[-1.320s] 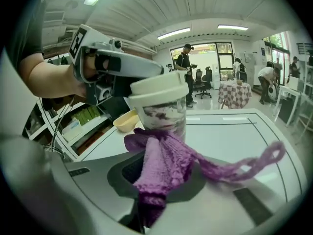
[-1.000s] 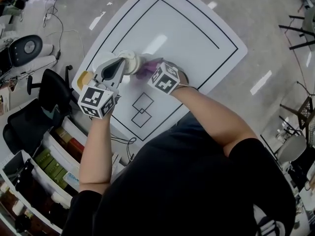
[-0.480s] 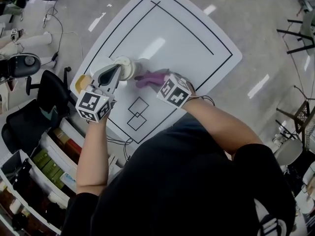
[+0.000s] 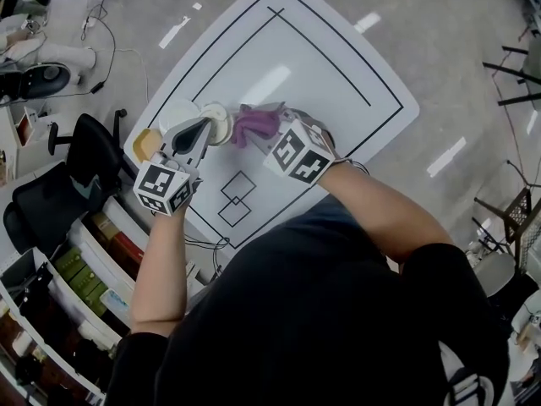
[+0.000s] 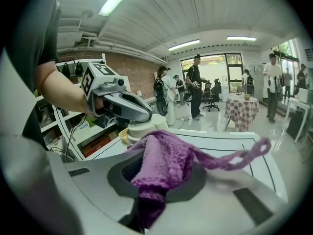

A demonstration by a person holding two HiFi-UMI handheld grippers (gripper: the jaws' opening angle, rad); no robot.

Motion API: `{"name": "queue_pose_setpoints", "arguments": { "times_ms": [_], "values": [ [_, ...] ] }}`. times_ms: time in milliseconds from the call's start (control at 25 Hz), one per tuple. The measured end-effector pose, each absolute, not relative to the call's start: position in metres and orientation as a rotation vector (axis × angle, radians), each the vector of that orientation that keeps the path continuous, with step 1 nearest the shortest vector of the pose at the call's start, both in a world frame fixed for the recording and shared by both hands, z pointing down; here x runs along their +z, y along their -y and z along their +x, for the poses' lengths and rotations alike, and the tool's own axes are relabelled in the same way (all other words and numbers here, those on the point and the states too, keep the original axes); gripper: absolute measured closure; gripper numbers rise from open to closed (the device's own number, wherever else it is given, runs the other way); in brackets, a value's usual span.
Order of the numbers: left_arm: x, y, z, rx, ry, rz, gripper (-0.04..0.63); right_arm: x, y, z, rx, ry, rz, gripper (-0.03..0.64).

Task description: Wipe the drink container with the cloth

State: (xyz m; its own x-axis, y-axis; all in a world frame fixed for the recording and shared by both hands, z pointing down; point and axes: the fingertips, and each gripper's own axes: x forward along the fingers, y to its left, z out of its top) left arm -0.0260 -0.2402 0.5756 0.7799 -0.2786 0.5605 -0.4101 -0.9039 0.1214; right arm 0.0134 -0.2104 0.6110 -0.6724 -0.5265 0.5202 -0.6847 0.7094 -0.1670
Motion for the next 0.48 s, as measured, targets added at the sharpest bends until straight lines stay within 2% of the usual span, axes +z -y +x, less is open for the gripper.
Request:
{"name": "queue_pose_setpoints", "arguments": {
  "times_ms": [480],
  "values": [
    [0.577,0.245,-0.024,0.755,0.546,2.704,0.574,0.688,0.228,0.002,0.526,2.363,0.863,0.537]
  ]
}}
